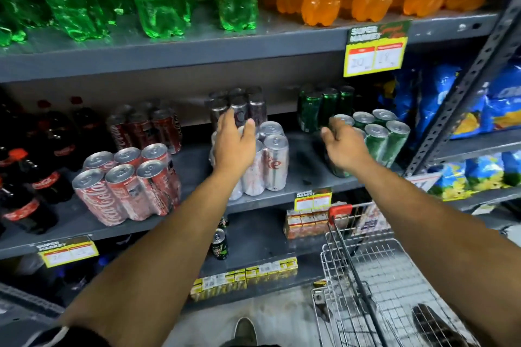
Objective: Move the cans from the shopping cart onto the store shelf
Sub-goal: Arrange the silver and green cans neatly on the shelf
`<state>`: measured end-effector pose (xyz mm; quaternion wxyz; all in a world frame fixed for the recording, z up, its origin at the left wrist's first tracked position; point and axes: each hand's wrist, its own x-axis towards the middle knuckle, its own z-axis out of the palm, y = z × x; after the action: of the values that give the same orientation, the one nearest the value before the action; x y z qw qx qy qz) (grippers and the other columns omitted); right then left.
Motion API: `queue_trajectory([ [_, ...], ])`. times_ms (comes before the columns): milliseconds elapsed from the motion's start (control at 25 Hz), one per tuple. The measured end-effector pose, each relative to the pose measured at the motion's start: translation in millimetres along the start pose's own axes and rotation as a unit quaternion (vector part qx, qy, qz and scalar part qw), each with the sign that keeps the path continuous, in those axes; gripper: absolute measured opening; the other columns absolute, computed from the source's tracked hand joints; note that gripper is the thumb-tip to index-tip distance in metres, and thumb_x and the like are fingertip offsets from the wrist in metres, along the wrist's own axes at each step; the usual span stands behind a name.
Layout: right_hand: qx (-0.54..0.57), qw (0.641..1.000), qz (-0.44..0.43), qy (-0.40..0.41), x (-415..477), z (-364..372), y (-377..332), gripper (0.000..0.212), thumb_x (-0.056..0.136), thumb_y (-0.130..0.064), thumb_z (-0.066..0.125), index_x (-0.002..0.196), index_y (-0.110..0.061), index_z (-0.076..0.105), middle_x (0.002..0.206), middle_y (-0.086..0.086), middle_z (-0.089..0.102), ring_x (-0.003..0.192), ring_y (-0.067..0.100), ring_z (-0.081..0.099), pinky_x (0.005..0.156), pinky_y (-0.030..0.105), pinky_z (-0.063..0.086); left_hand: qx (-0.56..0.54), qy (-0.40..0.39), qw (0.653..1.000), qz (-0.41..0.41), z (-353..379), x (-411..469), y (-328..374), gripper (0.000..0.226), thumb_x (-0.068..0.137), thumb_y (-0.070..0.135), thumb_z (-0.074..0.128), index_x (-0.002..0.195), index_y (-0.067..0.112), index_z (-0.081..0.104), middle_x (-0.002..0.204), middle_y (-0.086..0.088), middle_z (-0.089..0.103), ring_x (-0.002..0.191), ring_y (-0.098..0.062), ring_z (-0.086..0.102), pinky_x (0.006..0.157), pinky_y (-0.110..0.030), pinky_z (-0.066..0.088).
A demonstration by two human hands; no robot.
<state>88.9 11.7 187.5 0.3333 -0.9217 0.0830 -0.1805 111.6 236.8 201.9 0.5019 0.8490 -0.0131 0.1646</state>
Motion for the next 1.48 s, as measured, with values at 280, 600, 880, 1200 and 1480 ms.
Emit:
queue_trajectory([
  [280,-0.062,0.989,0.103,0.085,19.3,-75.7,94.2,0.040,0.094,-0.027,0.043,0.129,-0.006,0.046,0.119,0.028,0.059,0.100,0.043,0.055,0.076,0.044,0.043,-0.078,-0.186,0.975,-0.095,109.0,-12.8,60.9,0.061,0.097,0.042,0.043,0.147,0.008,0.034,0.152,-0.012,0.039,0.137,-0.030,0.039,0.109,-0.036,0.031],
  [600,0.108,0.966,0.227,0.061,49.2,-64.0,162.2,0.063,0.092,-0.047,0.044,0.142,-0.010,0.035,0.145,0.016,0.046,0.132,0.034,0.043,0.105,0.039,0.033,-0.147,-0.249,0.920,-0.264,215.7,-29.3,57.3,0.060,0.089,0.054,0.050,0.125,0.007,0.055,0.128,-0.012,0.060,0.116,-0.030,0.056,0.083,-0.031,0.042],
  [880,0.134,0.959,0.227,0.105,51.5,-53.8,180.3,0.055,0.085,-0.055,0.047,0.130,-0.024,0.049,0.131,0.009,0.059,0.121,0.032,0.052,0.099,0.042,0.041,-0.185,-0.235,0.927,-0.226,218.9,-18.8,38.1,0.051,0.081,0.052,0.065,0.054,0.016,0.038,0.065,-0.003,0.043,0.062,-0.015,0.041,0.053,-0.030,0.026],
  [1200,0.136,0.969,0.195,0.068,53.6,-48.5,169.7,0.051,0.091,-0.047,0.047,0.133,-0.019,0.047,0.130,0.006,0.059,0.116,0.029,0.054,0.090,0.035,0.041,-0.234,-0.212,0.917,-0.245,211.0,-22.2,27.5,0.031,0.083,0.044,0.066,0.083,0.016,0.053,0.084,-0.006,0.047,0.078,-0.014,0.043,0.068,-0.030,0.032],
  [1480,0.141,0.965,0.214,0.061,50.4,-51.8,164.1,0.055,0.091,-0.049,0.045,0.138,-0.020,0.041,0.137,0.007,0.054,0.124,0.028,0.050,0.089,0.028,0.034,-0.225,-0.213,0.916,-0.254,213.7,-23.1,30.6,0.031,0.087,0.045,0.060,0.080,0.017,0.051,0.077,0.005,0.055,0.070,-0.010,0.049,0.057,-0.024,0.037],
])
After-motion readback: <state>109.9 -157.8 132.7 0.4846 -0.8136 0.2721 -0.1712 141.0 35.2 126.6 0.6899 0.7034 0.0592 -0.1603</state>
